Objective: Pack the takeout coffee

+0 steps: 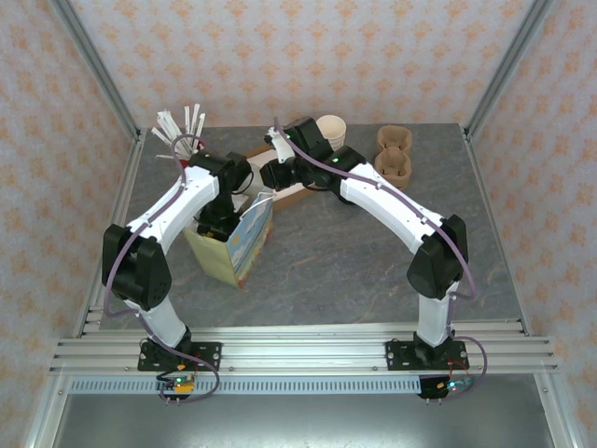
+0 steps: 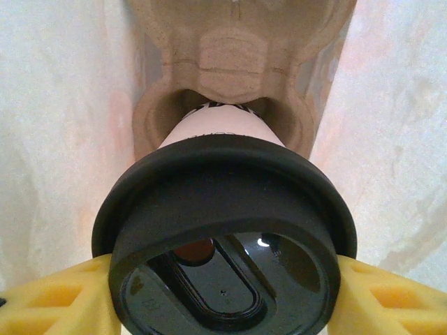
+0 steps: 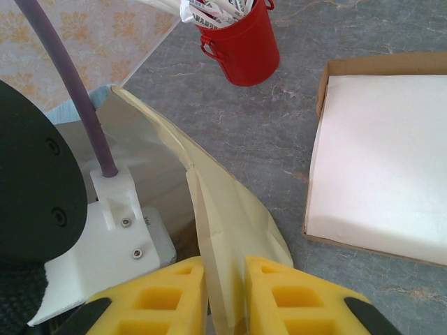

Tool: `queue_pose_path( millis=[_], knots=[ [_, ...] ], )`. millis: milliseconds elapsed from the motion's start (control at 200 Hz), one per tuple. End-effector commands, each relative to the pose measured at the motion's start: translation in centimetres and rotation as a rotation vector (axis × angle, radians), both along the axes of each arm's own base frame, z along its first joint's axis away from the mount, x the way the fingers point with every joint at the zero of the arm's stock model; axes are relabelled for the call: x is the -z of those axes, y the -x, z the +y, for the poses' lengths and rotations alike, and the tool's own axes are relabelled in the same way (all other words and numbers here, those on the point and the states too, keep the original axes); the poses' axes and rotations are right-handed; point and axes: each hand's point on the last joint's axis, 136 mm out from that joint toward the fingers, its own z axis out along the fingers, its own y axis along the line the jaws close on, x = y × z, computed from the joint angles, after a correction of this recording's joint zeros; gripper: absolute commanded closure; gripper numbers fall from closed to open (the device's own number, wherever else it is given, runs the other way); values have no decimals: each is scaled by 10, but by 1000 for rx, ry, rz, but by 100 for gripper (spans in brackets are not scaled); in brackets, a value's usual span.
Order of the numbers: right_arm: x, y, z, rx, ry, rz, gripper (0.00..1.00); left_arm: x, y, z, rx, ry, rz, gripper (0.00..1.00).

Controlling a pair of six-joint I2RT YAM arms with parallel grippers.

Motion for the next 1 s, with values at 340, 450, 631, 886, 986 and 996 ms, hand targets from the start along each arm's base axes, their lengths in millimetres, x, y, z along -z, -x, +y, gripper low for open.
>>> queue_pose_path(
  millis=[340,450,631,886,986,996],
  knots=[
    [18,5,3,-5,57,32,79,35,-15,4,-4,-19,18,70],
    [19,6,2,-4,60,34,79,40,-19,4,-8,-23,10,70],
    [21,6,2,-1,63,37,79,43,-24,1,-19,-13,-3,70],
    [17,5,-1,7,67,24,76,22,-26,3,-25,-10,-46,65],
    [16,5,-1,8,65,23,74,10,-25,3,-26,-2,-69,62],
    [15,5,-1,9,63,21,74,8,-25,3,-26,-2,-70,61]
  ],
)
